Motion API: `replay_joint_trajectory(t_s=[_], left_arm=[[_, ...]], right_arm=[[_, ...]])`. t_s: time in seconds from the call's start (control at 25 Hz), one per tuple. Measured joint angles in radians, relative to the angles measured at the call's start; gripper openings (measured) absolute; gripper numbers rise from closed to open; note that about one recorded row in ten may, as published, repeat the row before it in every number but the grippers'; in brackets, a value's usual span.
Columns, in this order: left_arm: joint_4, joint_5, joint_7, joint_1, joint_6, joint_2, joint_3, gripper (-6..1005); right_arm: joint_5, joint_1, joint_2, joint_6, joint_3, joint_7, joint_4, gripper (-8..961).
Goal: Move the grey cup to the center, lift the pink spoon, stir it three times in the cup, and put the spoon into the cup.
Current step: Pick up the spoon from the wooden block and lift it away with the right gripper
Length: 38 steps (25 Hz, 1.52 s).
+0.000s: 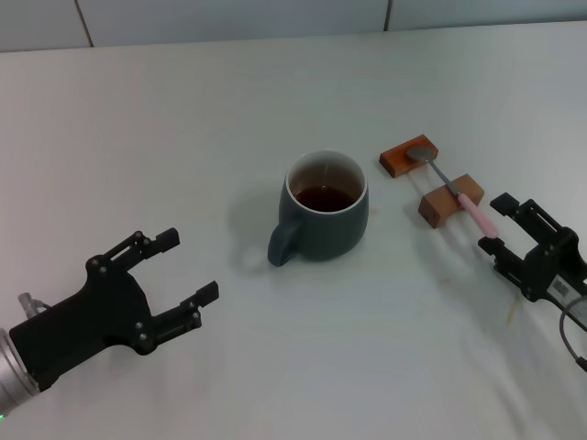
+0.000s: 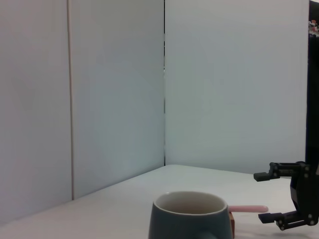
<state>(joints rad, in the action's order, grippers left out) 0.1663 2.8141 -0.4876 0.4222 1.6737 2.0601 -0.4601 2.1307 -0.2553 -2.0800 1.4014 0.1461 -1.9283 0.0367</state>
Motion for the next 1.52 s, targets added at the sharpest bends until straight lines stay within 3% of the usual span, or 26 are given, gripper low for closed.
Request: replay_joint_trajectory(t_s=[0.76, 1.52], left_arm=[[0.003, -0.036, 0.012, 0.01, -0.002, -0.002, 0.0, 809], [0.002, -0.047, 0.012, 0.013, -0.008, -0.002, 0.0, 808]], right_arm=[[-0.004, -0.072, -0.002, -0.084, 0.003, -0.002, -0.013, 766], [-0.006, -0.078, -0.001, -0.122, 0.003, -0.016, -0.026, 730]])
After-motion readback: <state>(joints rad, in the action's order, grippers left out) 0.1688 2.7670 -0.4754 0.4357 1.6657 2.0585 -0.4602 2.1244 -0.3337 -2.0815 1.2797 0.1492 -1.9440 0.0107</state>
